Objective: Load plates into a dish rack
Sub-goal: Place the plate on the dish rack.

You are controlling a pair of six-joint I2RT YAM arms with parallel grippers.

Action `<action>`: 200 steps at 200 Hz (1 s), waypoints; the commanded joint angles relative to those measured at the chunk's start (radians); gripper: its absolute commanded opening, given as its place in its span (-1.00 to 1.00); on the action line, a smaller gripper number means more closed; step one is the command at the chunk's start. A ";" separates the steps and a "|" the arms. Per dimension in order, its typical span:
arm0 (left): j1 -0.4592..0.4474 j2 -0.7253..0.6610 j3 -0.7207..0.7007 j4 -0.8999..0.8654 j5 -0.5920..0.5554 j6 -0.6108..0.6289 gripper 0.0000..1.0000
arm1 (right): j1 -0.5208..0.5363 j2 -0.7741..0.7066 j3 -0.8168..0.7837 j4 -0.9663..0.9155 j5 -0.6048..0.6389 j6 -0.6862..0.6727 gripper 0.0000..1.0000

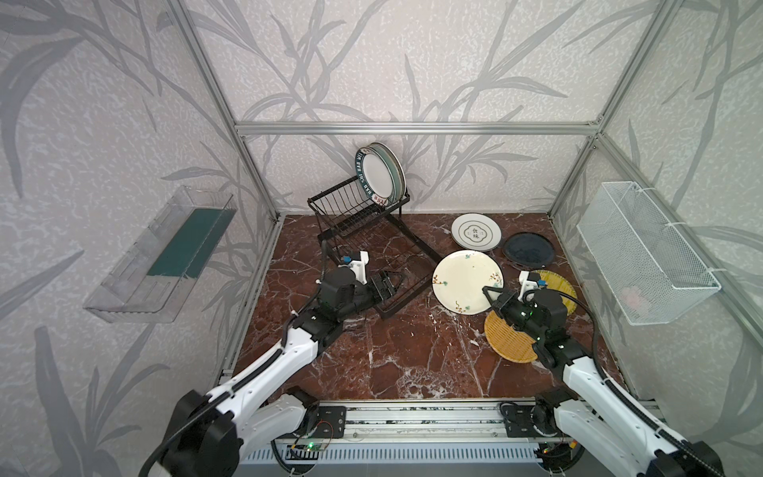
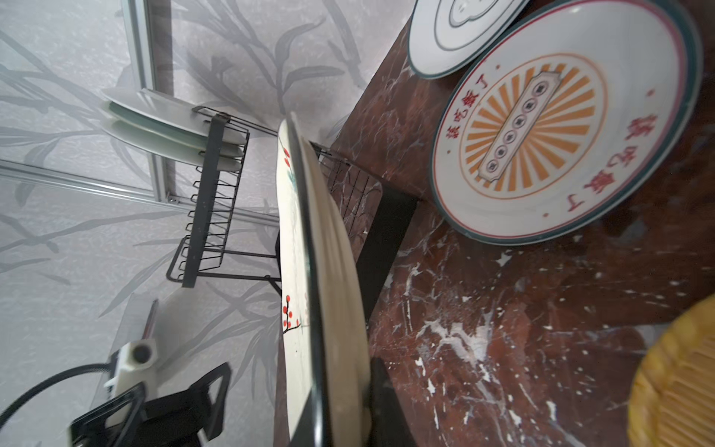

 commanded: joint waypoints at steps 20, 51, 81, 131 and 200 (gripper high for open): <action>0.021 -0.222 0.115 -0.419 -0.219 0.389 0.99 | 0.043 0.010 0.201 0.018 0.091 -0.149 -1.00; 0.026 -0.313 0.132 -0.502 -0.316 0.503 0.99 | 0.114 0.068 0.354 0.010 0.190 -0.276 -1.00; 0.025 -0.346 0.158 -0.545 -0.307 0.557 0.99 | 0.214 0.158 0.531 0.036 0.277 -0.420 -1.00; 0.026 -0.388 0.159 -0.666 -0.444 0.631 0.99 | 0.357 0.381 0.851 0.109 0.373 -0.706 -1.00; 0.039 -0.414 0.123 -0.654 -0.398 0.618 0.99 | 0.459 0.738 1.251 0.176 0.497 -0.948 -1.00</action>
